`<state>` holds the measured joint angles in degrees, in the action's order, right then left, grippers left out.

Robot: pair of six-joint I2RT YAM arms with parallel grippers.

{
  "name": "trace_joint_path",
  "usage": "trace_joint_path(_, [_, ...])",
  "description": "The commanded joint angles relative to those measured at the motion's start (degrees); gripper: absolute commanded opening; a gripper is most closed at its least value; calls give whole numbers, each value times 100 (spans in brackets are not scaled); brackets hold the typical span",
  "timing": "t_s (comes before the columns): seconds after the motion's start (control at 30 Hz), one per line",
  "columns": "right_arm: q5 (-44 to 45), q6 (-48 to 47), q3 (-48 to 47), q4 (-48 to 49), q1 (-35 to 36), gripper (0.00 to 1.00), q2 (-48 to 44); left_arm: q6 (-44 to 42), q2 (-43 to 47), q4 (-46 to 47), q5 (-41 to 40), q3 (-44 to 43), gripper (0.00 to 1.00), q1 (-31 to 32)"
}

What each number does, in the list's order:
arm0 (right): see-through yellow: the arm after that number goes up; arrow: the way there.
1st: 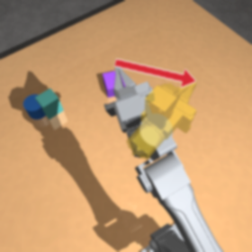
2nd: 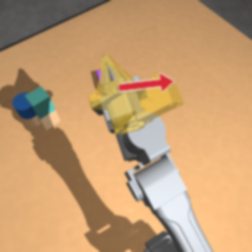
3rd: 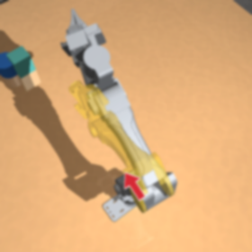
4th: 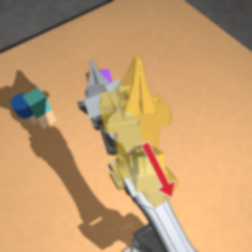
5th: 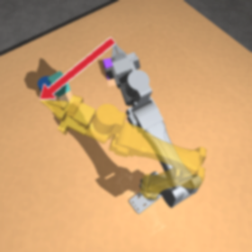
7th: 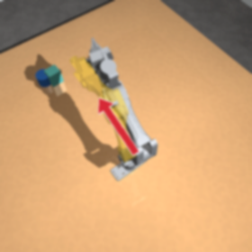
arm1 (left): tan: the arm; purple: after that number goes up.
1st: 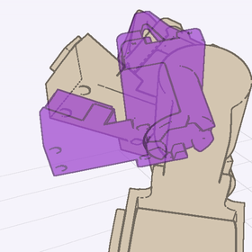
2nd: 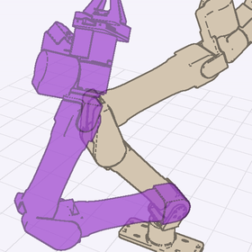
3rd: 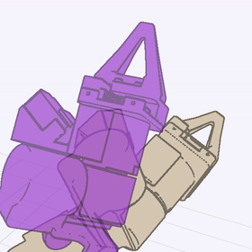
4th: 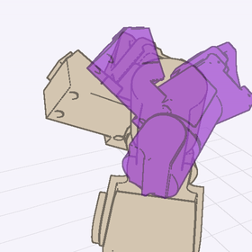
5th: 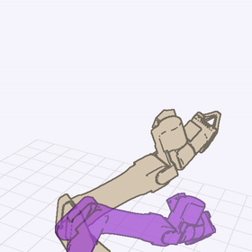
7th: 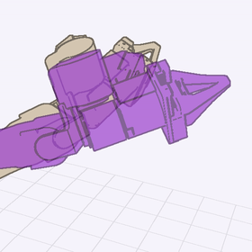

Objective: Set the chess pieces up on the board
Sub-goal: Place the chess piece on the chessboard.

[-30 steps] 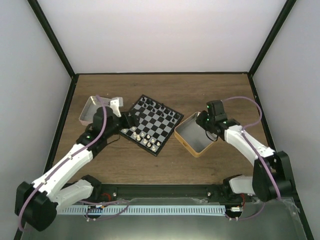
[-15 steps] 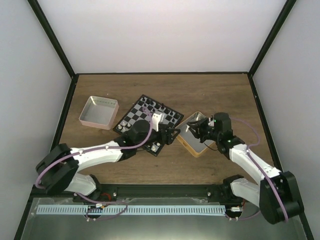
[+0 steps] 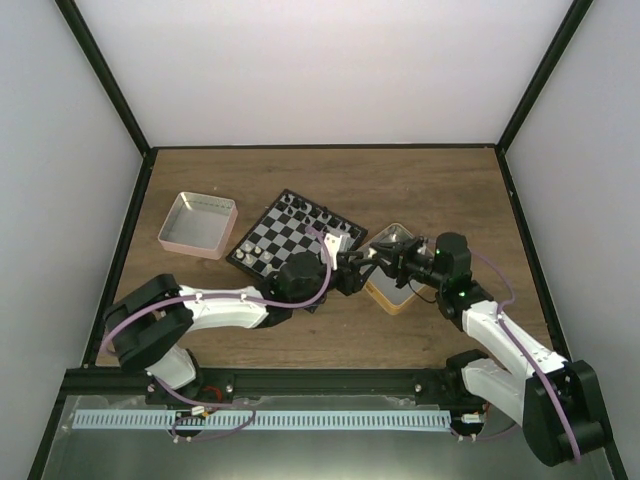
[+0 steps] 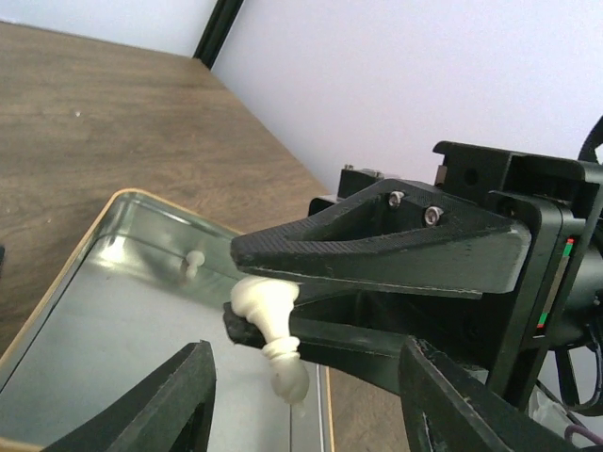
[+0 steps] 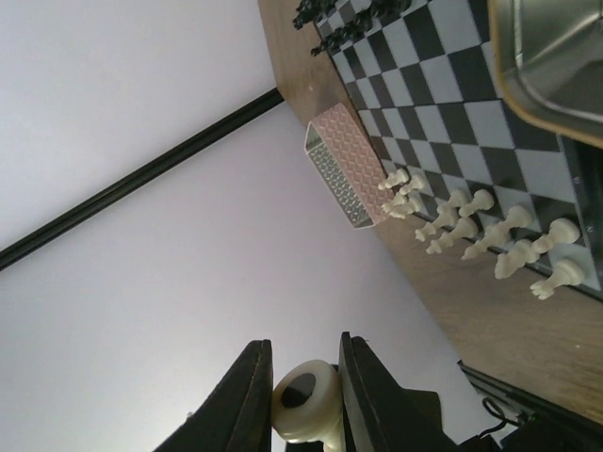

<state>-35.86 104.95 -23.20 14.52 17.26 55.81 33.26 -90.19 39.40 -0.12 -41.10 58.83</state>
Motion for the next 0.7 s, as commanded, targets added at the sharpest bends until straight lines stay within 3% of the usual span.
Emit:
trace_joint_path(0.0, [-292, 315, 65, 428, -45, 15, -14, -56, -128, 678, -191, 1, 52, 106])
trace_joint_path(0.37, [-331, 409, 133, 430, -42, 15, -123, -176, -195, 1214, -182, 195, 25, 110])
trace_joint_path(0.57, [-316, 452, 120, 513, -43, 15, -128, -189, -224, 1213, -191, 250, 36, 114])
trace_joint_path(0.67, [-330, 536, 140, 619, -41, 15, -127, -127, -237, 1289, -133, 313, 36, 112])
